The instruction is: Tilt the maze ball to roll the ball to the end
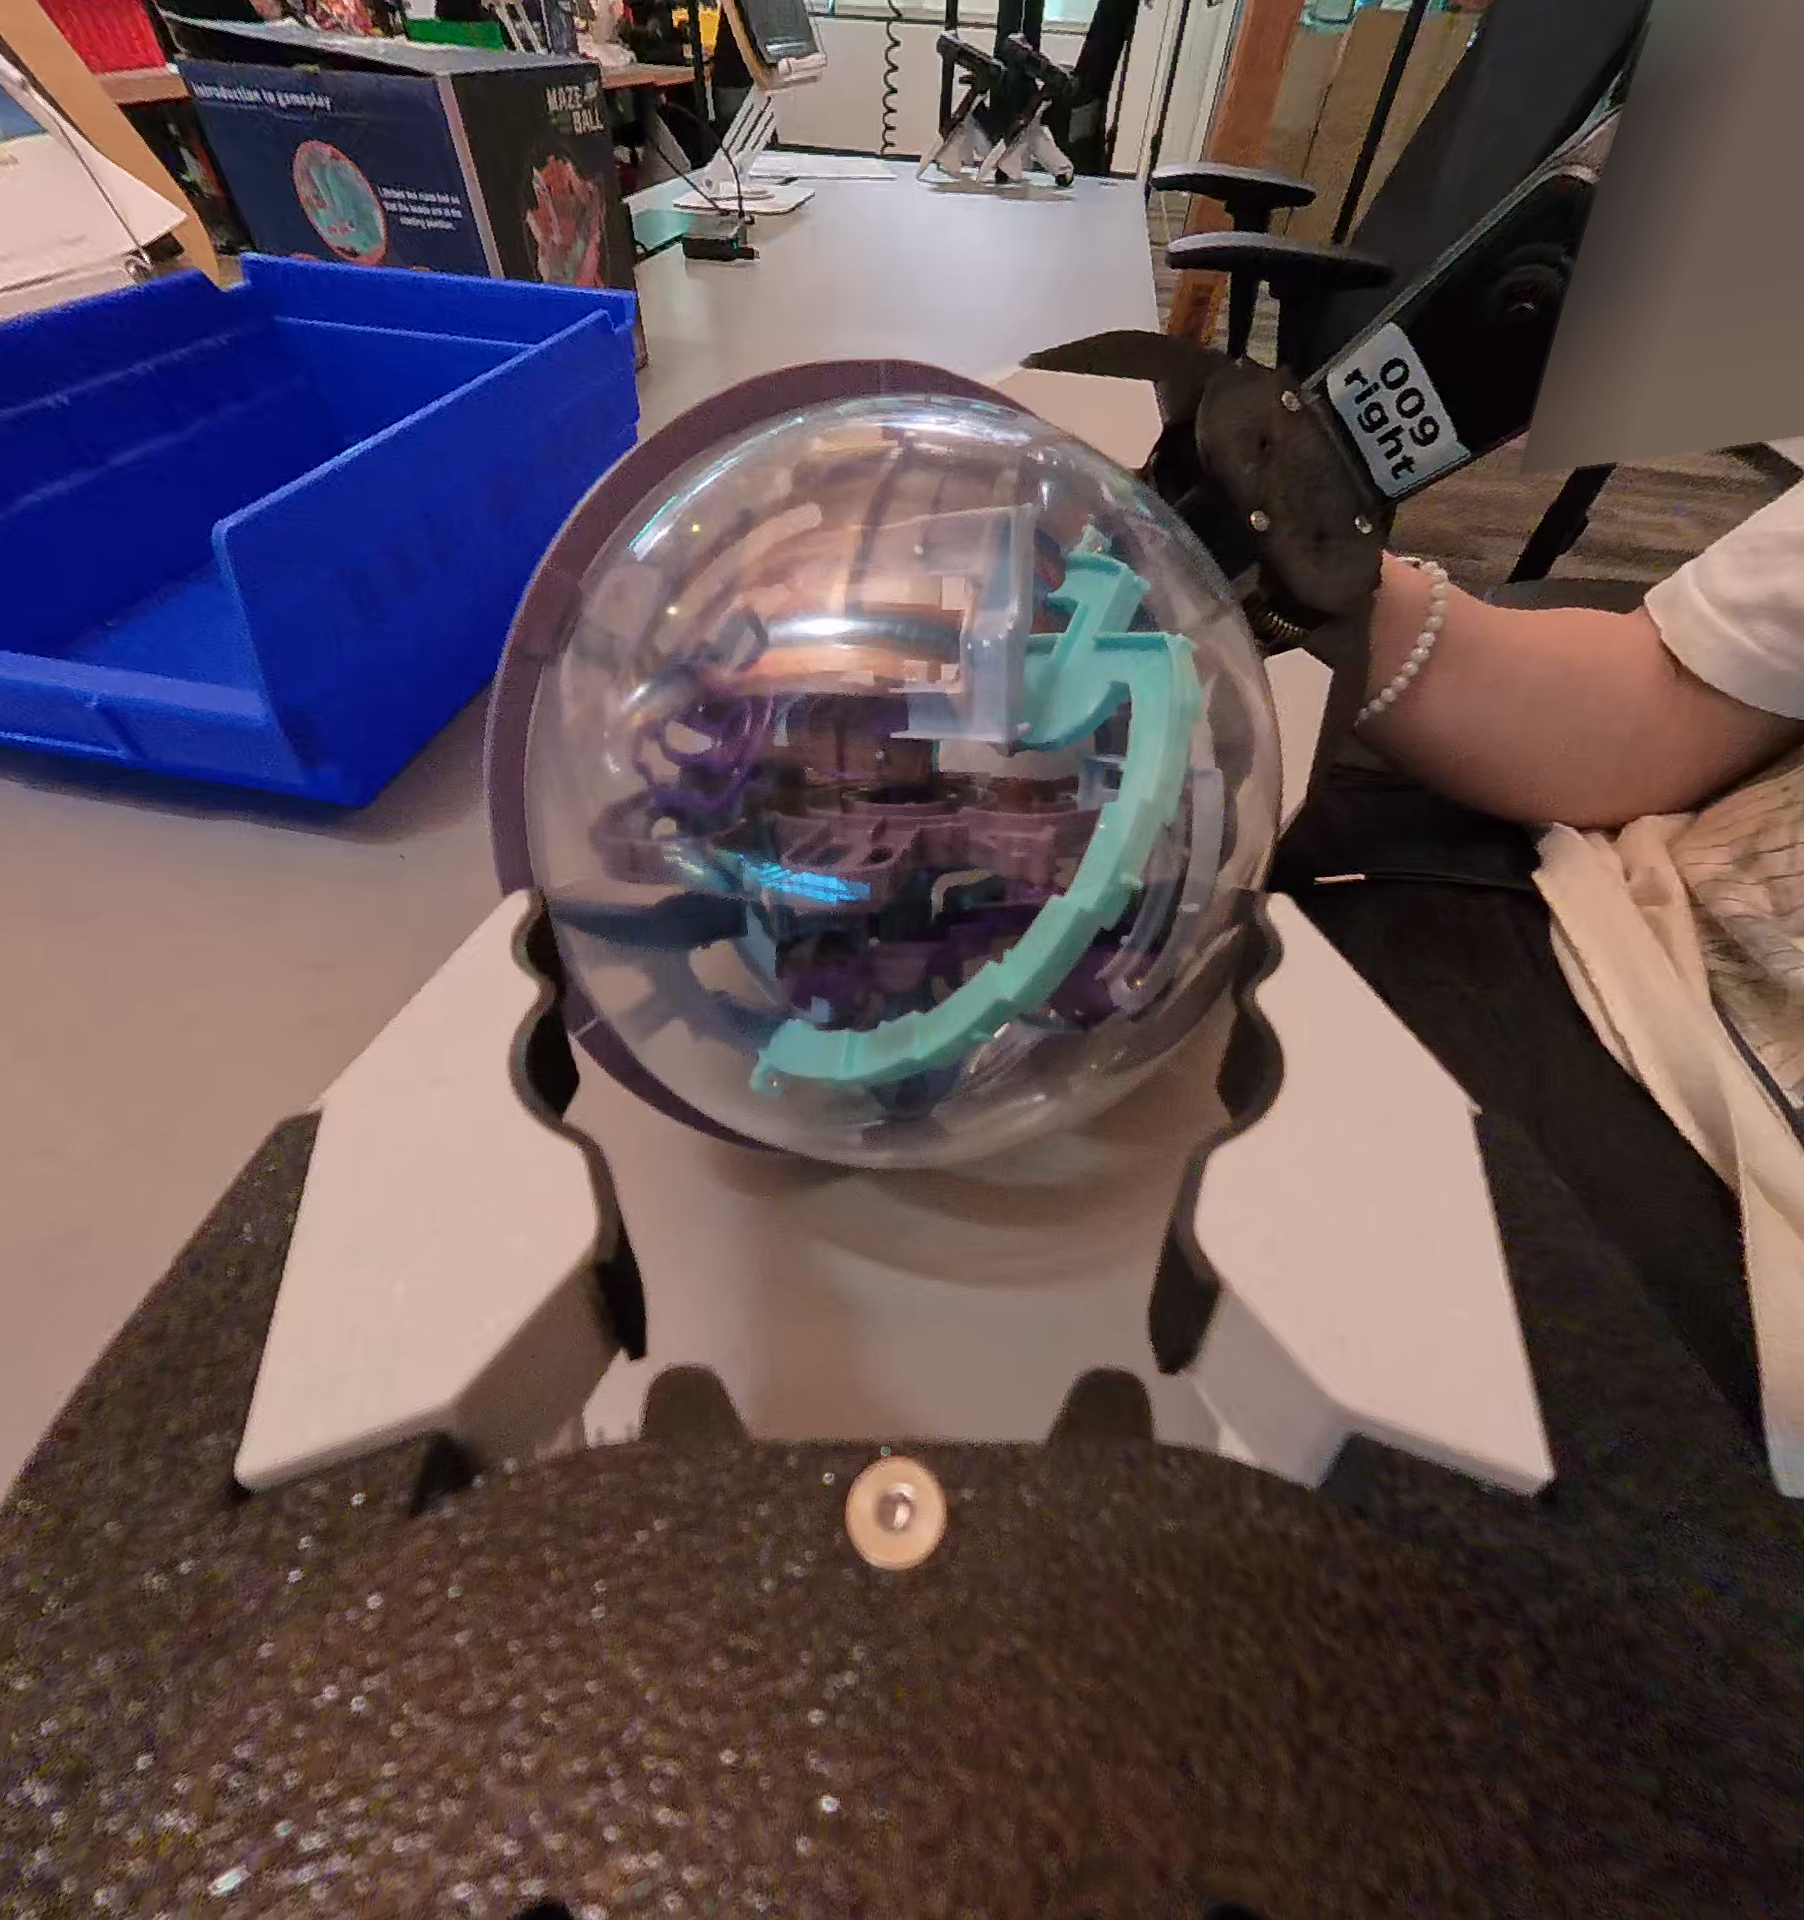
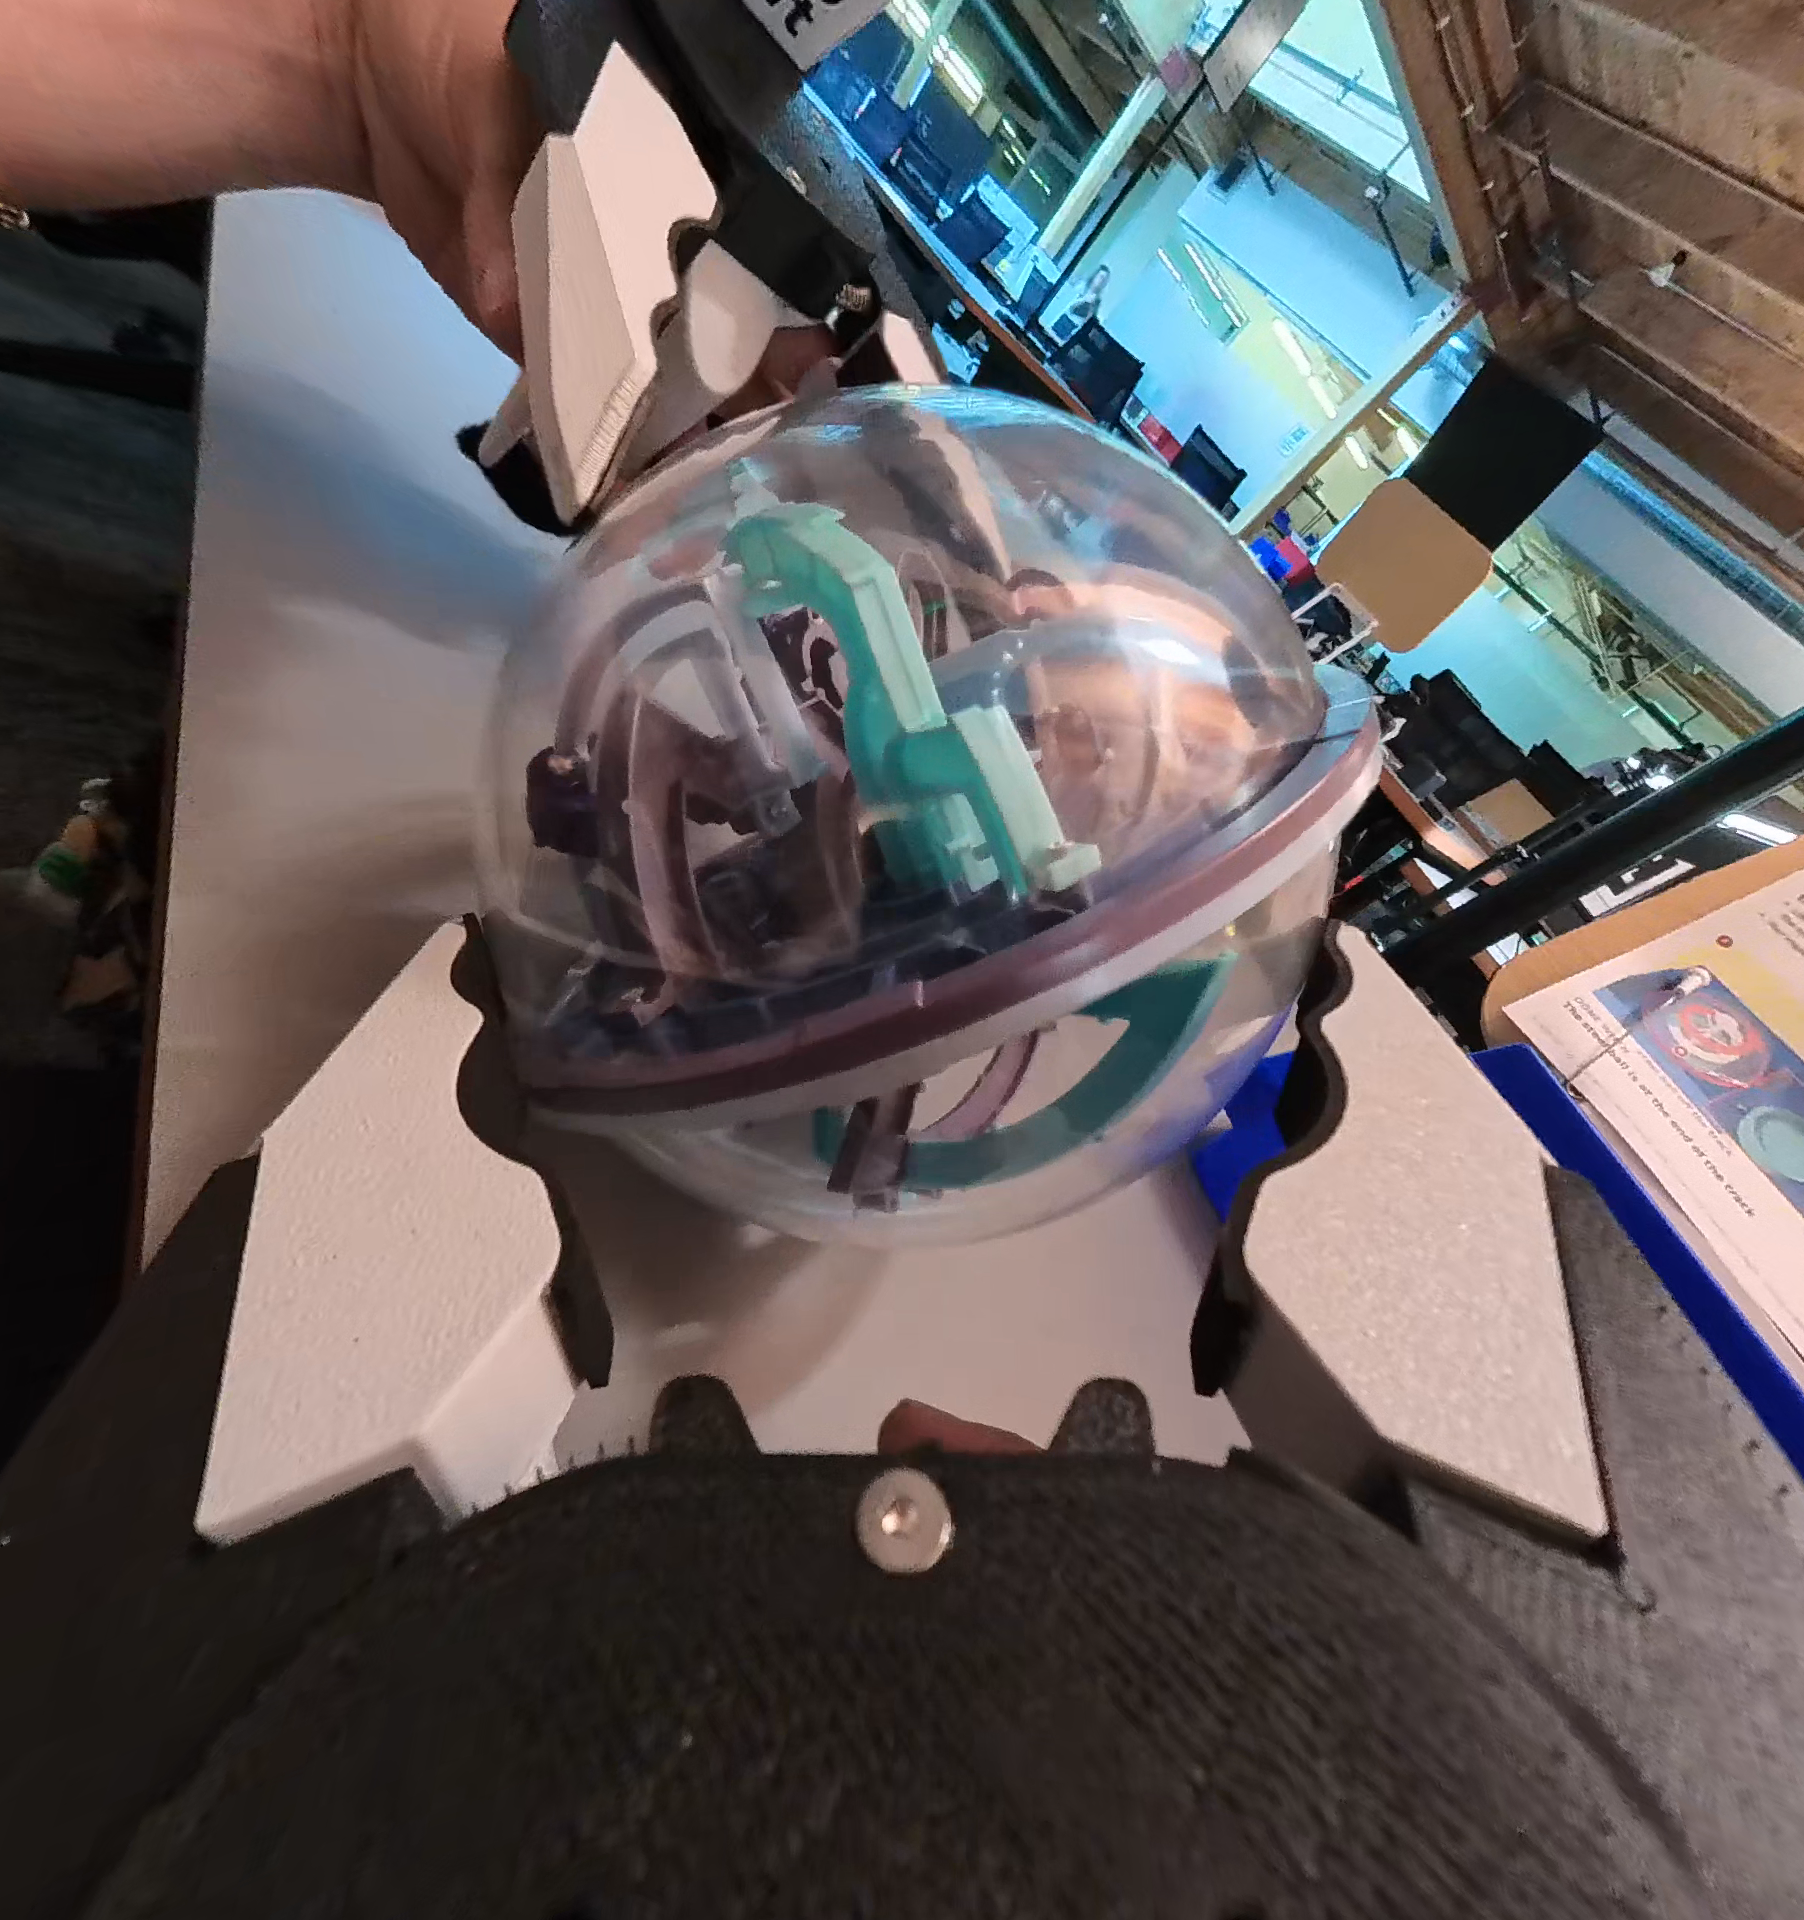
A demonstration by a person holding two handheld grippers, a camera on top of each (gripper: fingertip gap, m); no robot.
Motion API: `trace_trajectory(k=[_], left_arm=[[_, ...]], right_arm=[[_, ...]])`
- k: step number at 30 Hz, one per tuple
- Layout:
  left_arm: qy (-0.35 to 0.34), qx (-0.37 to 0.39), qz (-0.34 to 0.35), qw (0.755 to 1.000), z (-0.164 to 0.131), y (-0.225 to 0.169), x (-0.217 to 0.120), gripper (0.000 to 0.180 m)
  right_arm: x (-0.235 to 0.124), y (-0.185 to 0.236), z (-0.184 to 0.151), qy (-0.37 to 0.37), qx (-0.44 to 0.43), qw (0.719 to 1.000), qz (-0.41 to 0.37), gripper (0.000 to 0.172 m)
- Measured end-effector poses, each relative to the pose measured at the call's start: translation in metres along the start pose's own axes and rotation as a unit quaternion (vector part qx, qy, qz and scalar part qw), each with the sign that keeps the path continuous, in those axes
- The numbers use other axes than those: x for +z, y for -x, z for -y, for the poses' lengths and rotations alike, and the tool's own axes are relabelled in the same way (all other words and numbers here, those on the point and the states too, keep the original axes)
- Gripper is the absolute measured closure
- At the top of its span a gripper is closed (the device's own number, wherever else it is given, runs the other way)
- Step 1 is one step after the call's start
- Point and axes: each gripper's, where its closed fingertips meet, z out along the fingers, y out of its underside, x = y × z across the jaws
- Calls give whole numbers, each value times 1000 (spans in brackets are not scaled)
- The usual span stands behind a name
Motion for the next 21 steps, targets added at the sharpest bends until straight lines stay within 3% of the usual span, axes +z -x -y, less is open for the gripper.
trace_trajectory(k=[6, 12, 18, 20, 21], left_arm=[[-12, -47, 2, 999, 8, 4, 6, 44], [-69, -105, 21, 992, 34, 17, 1, 55], [-49, -57, 87, 993, 44, 24, 11, 29], [-27, -52, 86, 995, 39, 22, 14, 28], [-31, -59, 70, 995, 39, 18, 14, 38]], right_arm=[[7, 1, 7, -6, 5, 1000, 3, 26], [10, 3, 10, -3, -9, 1000, 9, 26], [15, 6, 14, -2, -23, 1000, 11, 27], [15, 6, 16, -2, -29, 1000, 10, 27], [16, 5, 17, -3, -30, 1000, 9, 27]])
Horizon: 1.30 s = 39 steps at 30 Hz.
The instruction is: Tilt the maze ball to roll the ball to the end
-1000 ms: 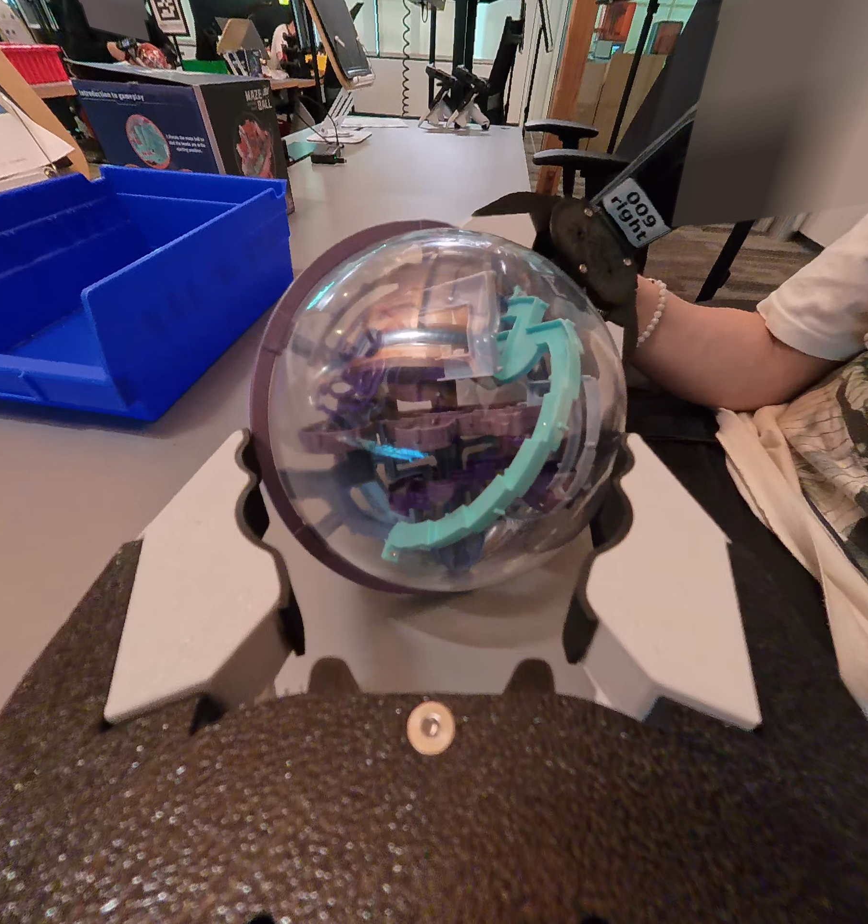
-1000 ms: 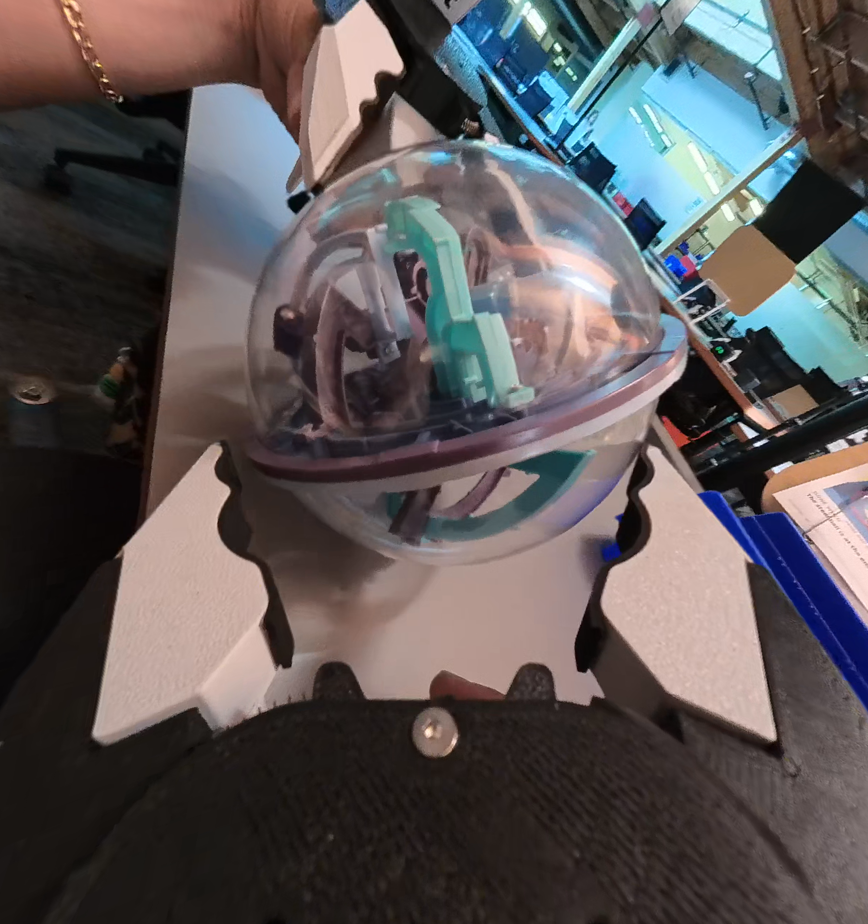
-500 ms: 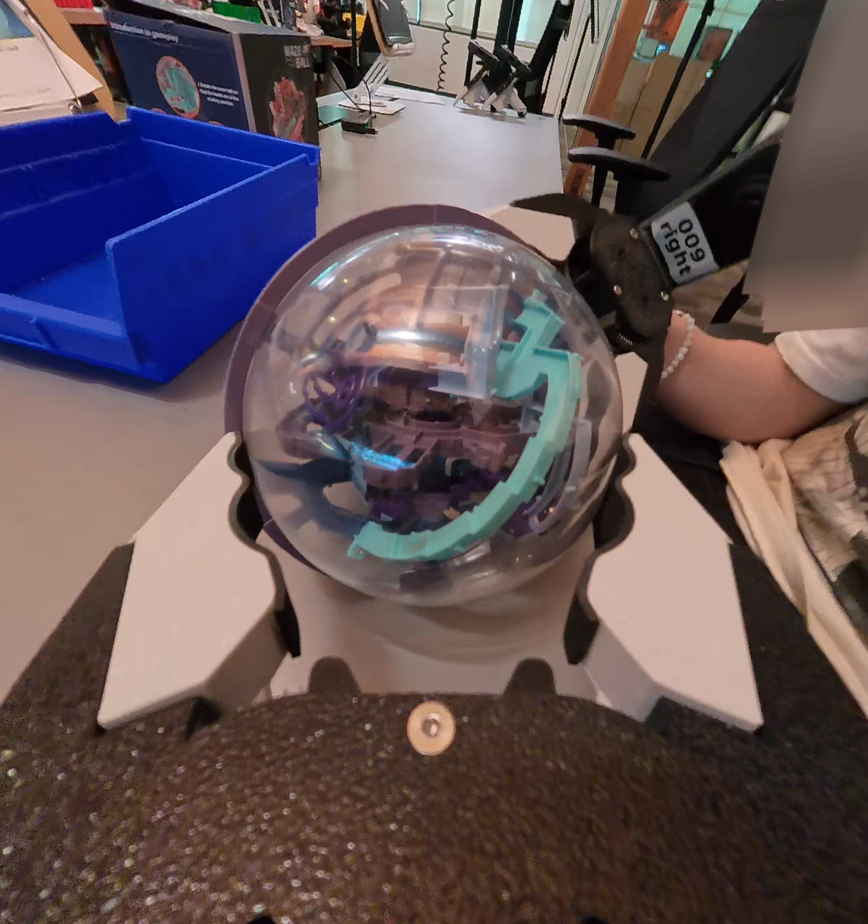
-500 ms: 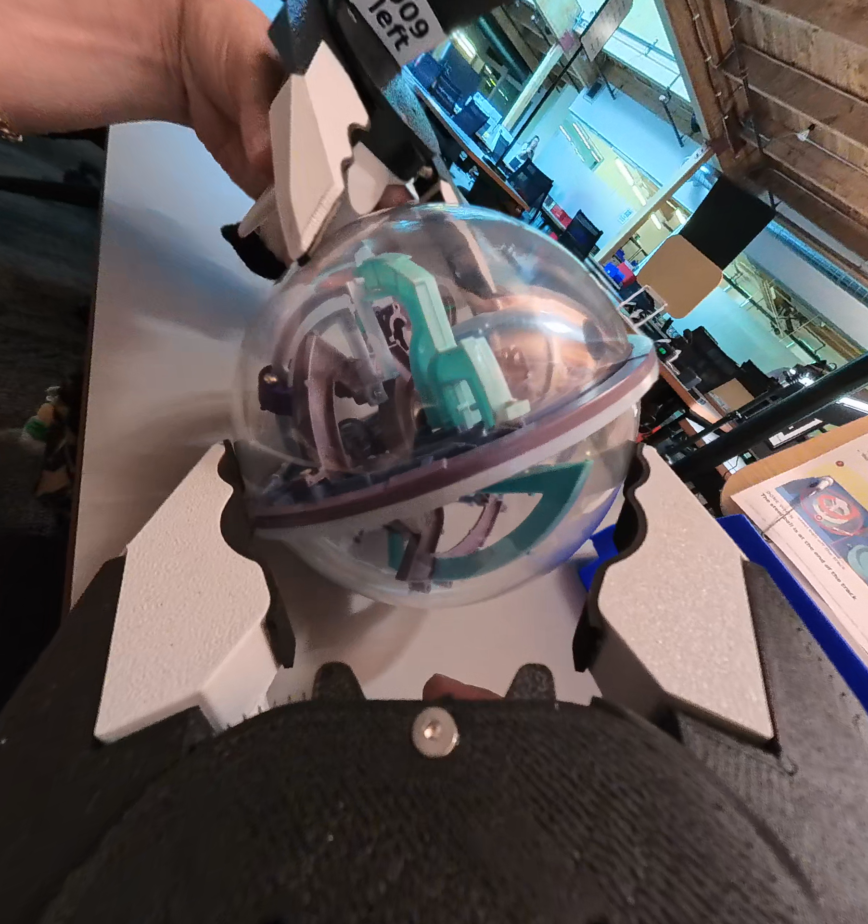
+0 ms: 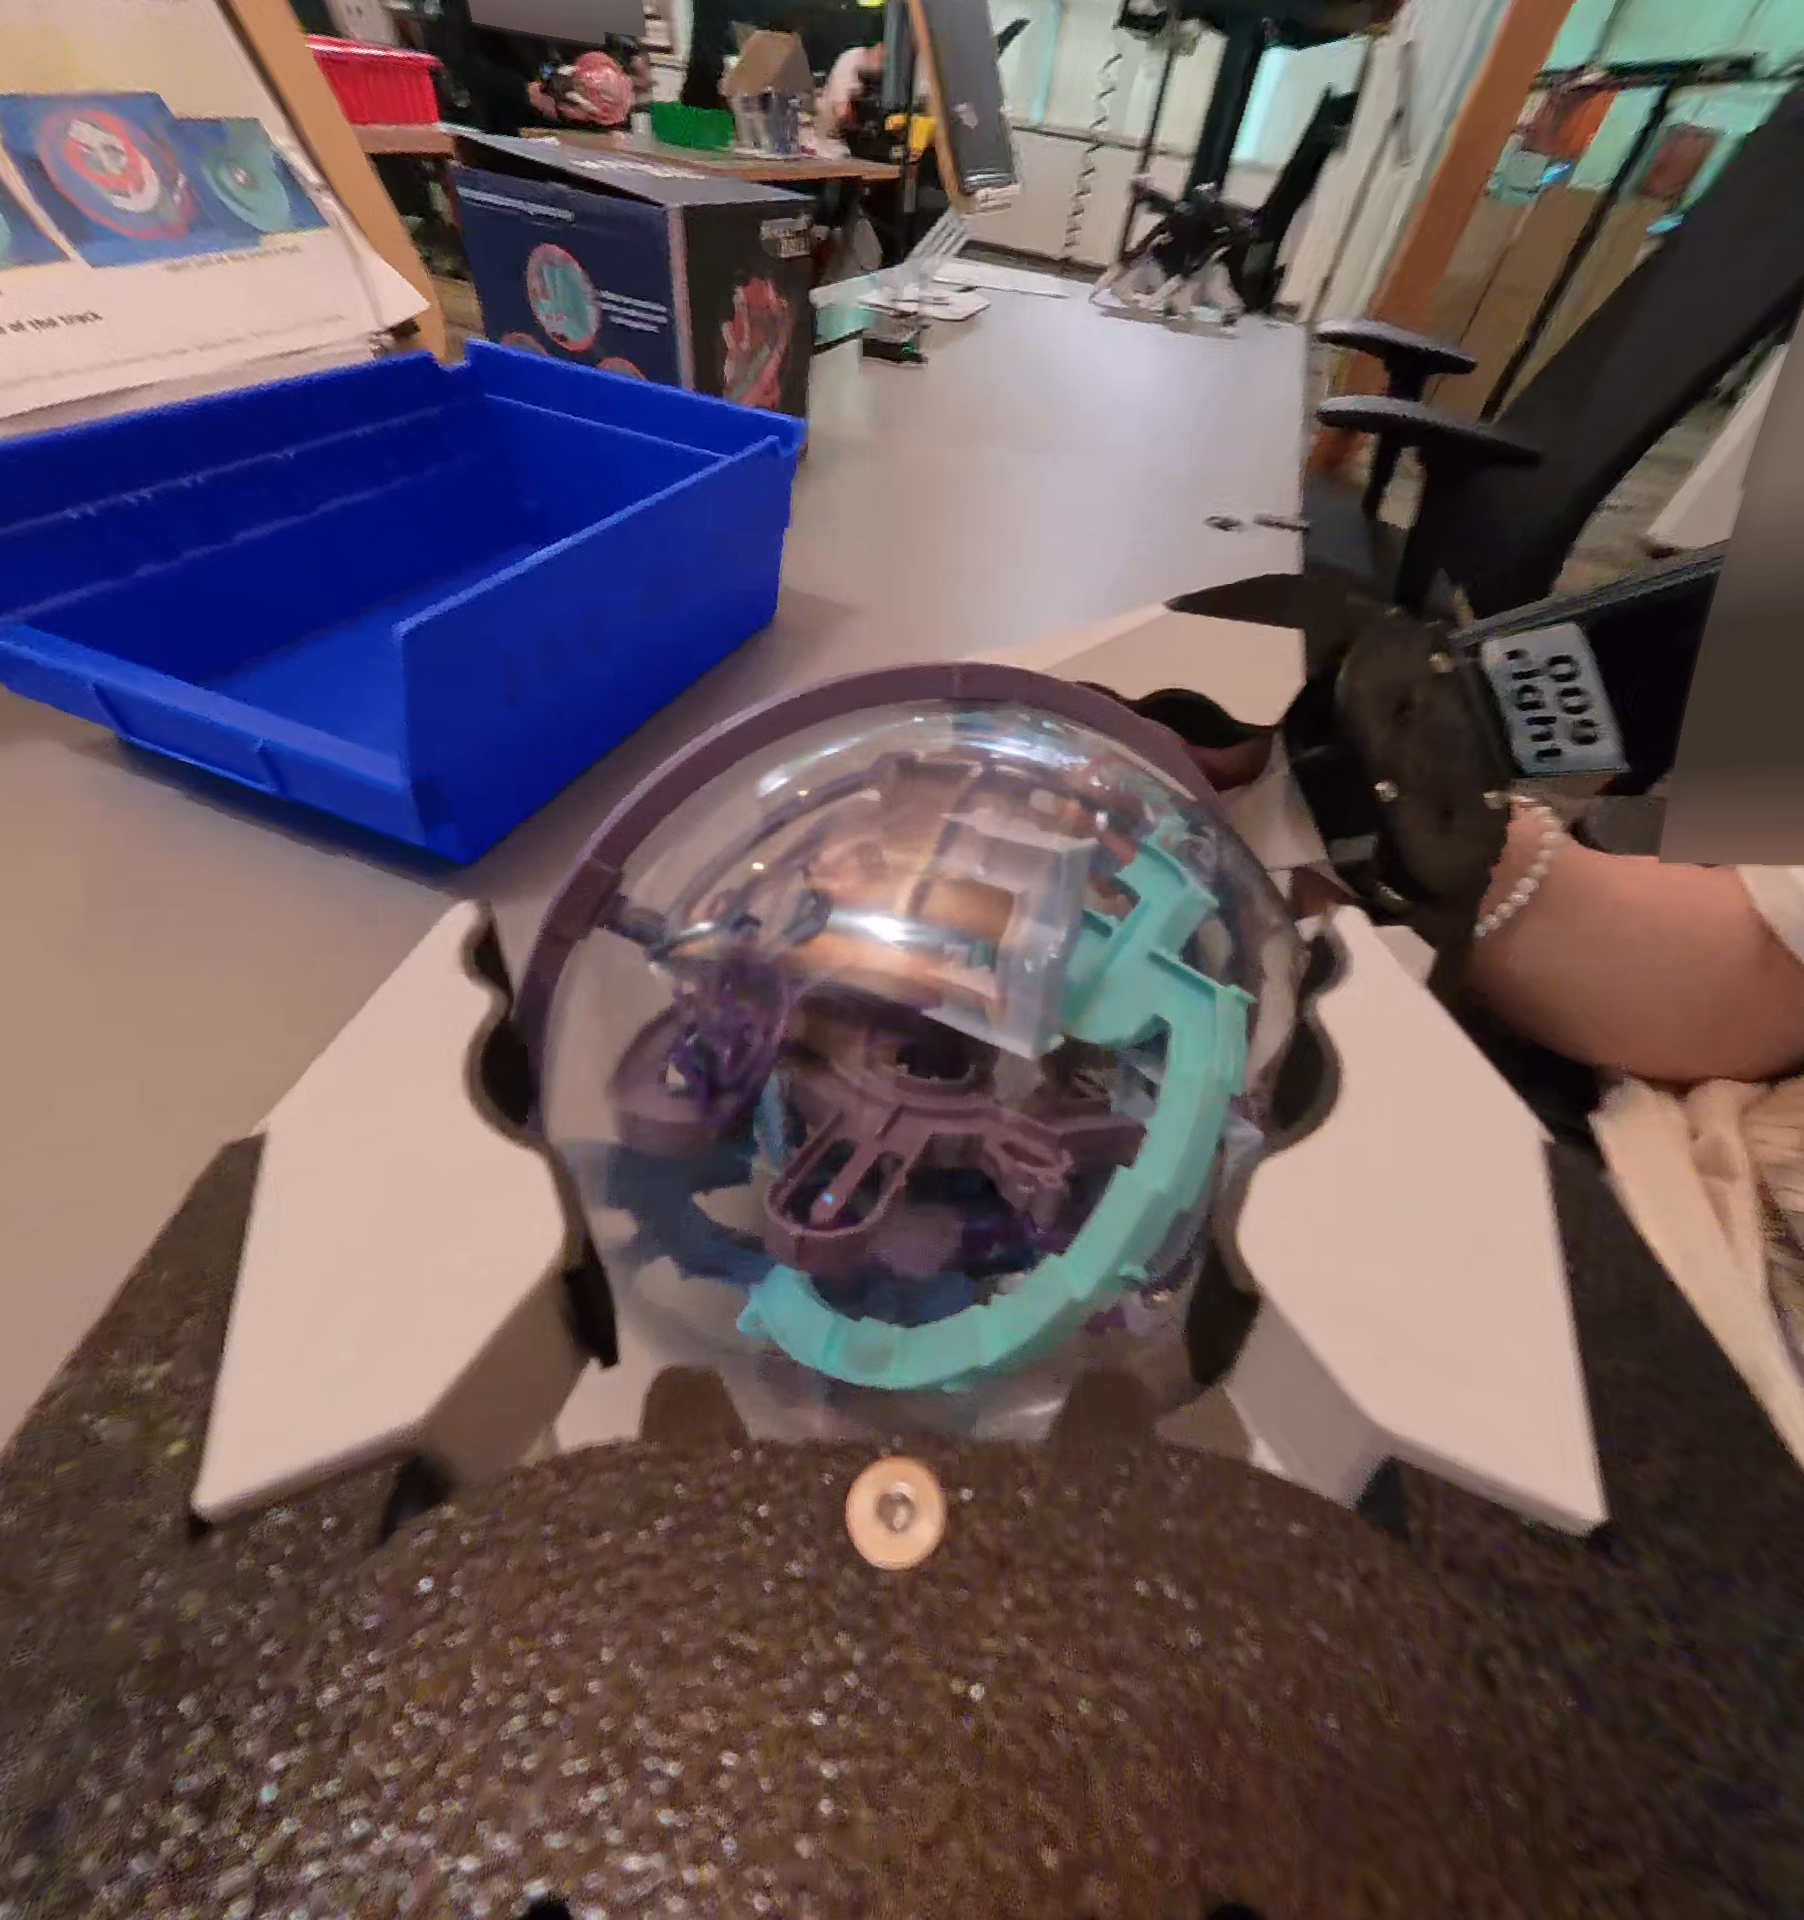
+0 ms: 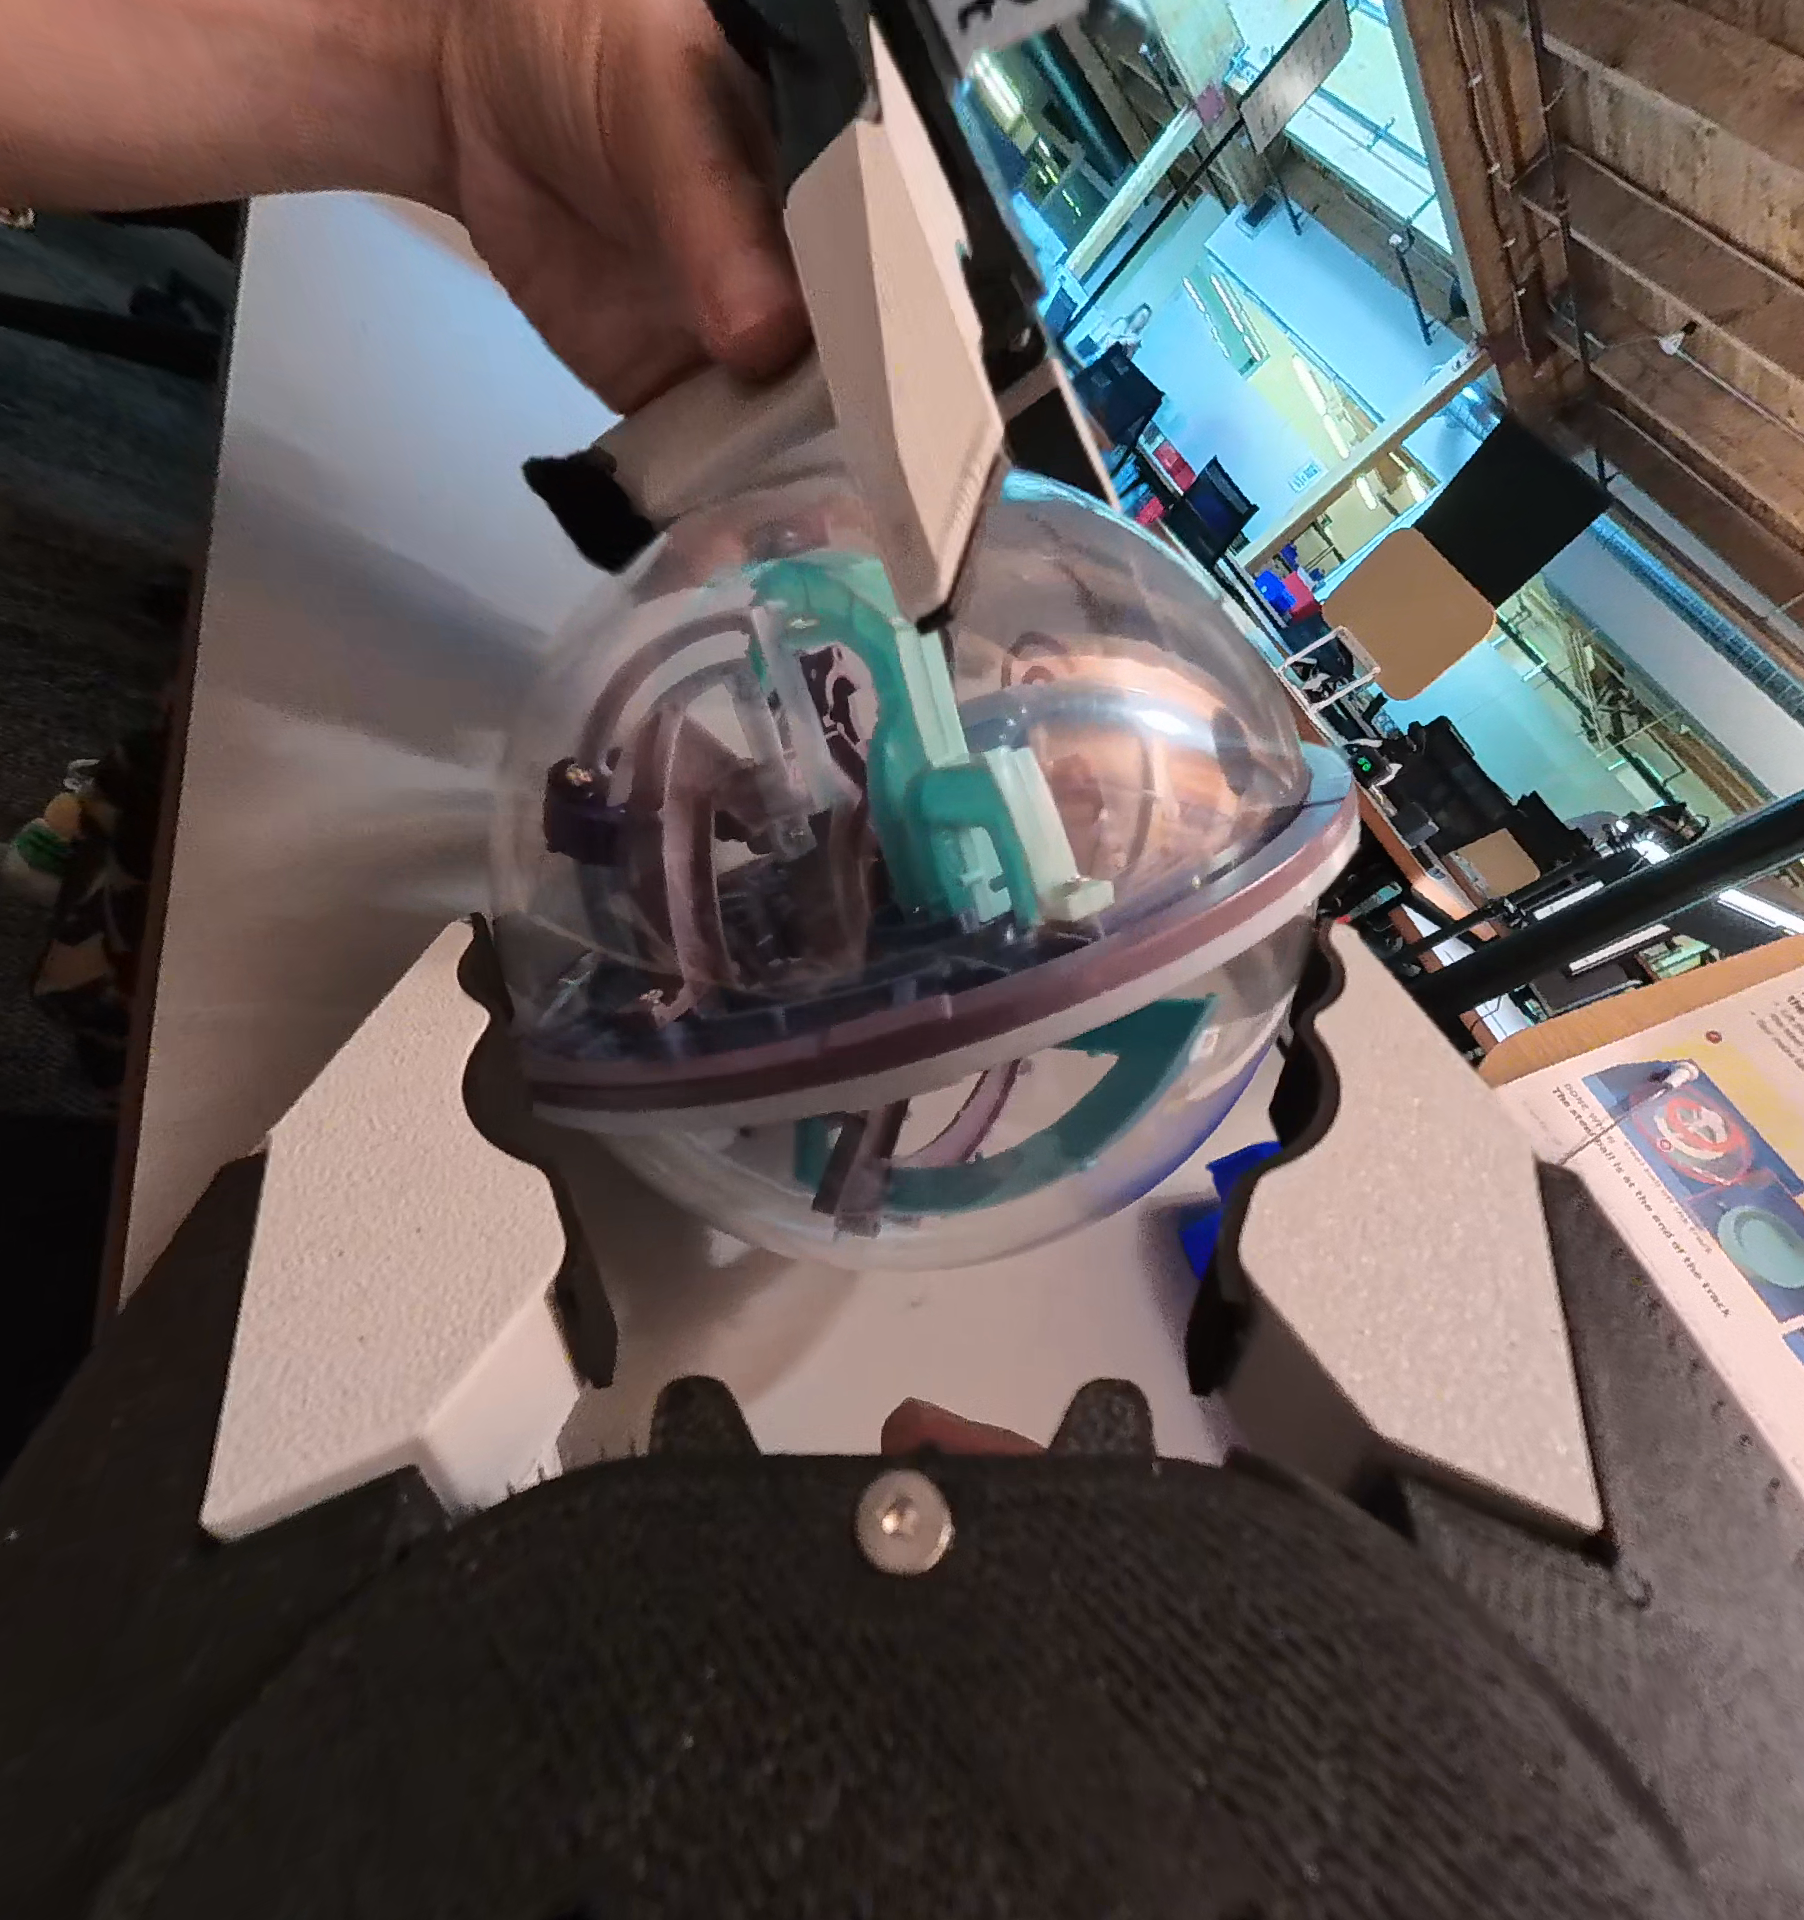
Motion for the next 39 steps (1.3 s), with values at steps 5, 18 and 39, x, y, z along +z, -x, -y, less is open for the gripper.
trace_trajectory(k=[5, 18, 39], left_arm=[[-31, -62, -10, 998, 1, 9, -6, 49], [-100, -213, -58, 970, 1, 21, 3, 52], [-131, -231, -88, 960, 7, 9, 43, 45]], right_arm=[[4, -1, 5, -20, 28, 999, 0, 24], [3, -8, -17, -4, 47, 999, -8, 15], [-29, -26, -15, -59, 63, 996, -32, 14]])
